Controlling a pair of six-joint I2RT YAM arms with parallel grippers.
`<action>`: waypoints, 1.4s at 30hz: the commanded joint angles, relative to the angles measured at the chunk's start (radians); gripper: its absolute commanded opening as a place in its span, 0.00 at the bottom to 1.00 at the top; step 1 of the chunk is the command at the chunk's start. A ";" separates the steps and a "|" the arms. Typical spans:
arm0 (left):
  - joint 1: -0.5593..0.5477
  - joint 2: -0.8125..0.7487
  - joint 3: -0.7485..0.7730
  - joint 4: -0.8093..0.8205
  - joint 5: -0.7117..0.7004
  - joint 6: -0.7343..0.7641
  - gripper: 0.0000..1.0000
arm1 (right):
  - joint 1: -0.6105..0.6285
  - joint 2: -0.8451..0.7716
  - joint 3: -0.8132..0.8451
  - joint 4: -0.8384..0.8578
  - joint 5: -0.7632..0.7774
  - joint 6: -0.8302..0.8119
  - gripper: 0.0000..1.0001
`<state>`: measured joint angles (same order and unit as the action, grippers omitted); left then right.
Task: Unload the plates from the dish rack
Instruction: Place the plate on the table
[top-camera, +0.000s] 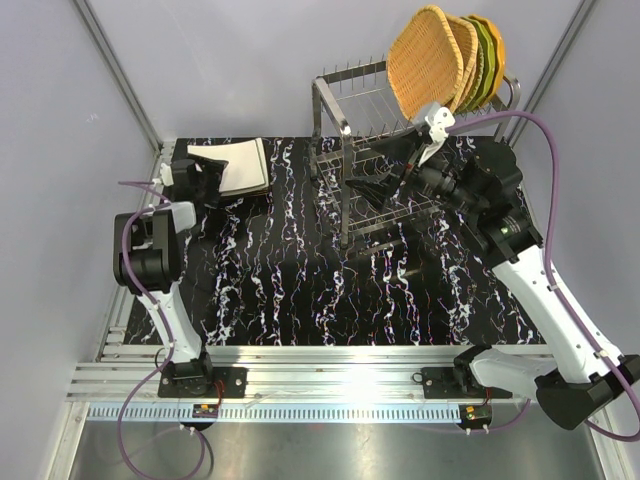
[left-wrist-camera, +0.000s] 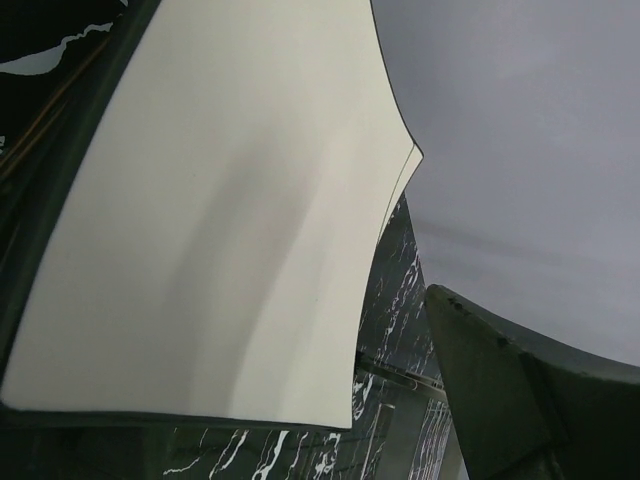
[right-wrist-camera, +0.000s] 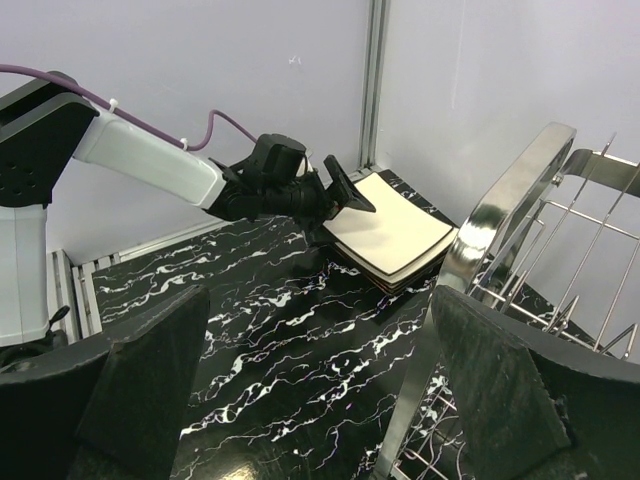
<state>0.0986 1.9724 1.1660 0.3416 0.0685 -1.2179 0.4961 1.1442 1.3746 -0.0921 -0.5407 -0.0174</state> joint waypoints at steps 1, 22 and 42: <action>-0.002 -0.063 0.052 -0.048 0.040 0.047 0.96 | -0.005 -0.031 -0.006 0.046 -0.005 0.011 1.00; 0.000 -0.035 0.150 -0.357 0.066 0.092 0.99 | -0.008 -0.047 -0.025 0.051 -0.005 0.011 1.00; 0.044 -0.040 -0.020 -0.052 0.204 -0.011 0.99 | -0.011 -0.054 -0.039 0.051 -0.005 0.011 1.00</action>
<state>0.1333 1.9545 1.1870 0.2401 0.2127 -1.2186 0.4934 1.1126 1.3399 -0.0799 -0.5411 -0.0101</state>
